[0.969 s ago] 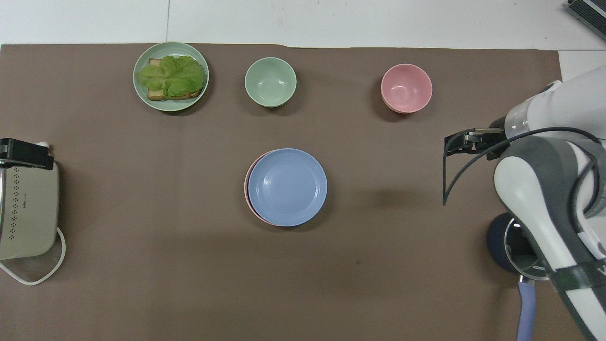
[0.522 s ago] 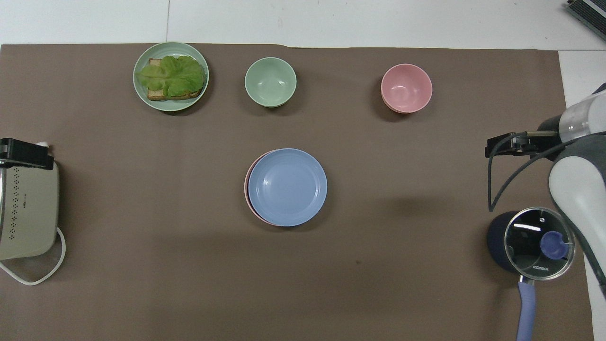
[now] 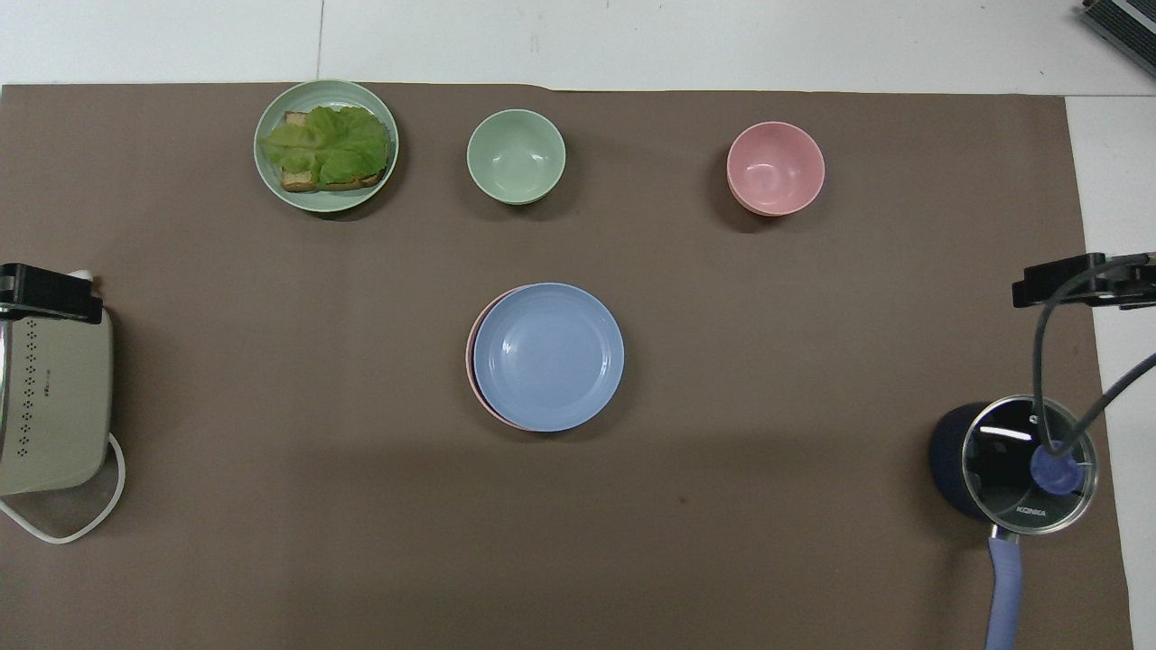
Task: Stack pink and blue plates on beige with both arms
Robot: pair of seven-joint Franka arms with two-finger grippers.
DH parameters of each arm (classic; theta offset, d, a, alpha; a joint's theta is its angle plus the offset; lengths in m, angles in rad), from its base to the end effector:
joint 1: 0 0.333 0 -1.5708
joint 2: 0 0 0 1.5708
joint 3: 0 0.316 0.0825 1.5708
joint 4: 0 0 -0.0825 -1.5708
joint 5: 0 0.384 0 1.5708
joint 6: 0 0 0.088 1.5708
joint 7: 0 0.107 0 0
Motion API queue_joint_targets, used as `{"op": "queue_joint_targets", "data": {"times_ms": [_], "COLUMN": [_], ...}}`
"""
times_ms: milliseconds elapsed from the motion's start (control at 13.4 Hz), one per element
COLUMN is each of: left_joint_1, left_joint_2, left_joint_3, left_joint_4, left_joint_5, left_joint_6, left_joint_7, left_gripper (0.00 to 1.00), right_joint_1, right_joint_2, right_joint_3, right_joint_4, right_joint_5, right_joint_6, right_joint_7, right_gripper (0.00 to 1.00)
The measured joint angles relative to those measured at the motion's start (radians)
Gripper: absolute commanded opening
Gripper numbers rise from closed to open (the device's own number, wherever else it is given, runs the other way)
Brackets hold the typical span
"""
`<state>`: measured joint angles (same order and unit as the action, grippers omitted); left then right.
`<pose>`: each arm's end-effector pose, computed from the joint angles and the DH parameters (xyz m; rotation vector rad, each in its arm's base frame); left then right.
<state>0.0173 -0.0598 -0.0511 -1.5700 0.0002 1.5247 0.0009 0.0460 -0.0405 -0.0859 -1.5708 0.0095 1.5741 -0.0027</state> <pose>0.5310 -0.0189 0.6532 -3.1380 0.0543 -0.0227 0.5422 -0.0217 0.6469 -3.1283 0.0579 -0.0687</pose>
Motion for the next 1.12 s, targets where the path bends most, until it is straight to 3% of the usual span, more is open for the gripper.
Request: {"op": "queue_joint_targets", "data": {"times_ms": [596, 1118], "left_joint_1": [0.0, 0.0], "left_joint_2": [0.0, 0.0], "left_joint_3": [0.0, 0.0], "left_joint_4": [0.0, 0.0], "left_joint_5": [0.0, 0.0], "left_joint_6": [0.0, 0.0], "left_joint_7": [0.0, 0.0], "left_gripper": [1.0, 1.0], "right_joint_1": [0.001, 0.004], "right_joint_2": [-0.011, -0.033], "right_joint_3": [0.012, 0.015], "right_joint_4": [0.004, 0.04], "right_joint_5": [-0.034, -0.032], "right_joint_6": [-0.025, -0.137], "right_joint_7": [0.0, 0.0], "right_gripper": [1.0, 1.0]}}
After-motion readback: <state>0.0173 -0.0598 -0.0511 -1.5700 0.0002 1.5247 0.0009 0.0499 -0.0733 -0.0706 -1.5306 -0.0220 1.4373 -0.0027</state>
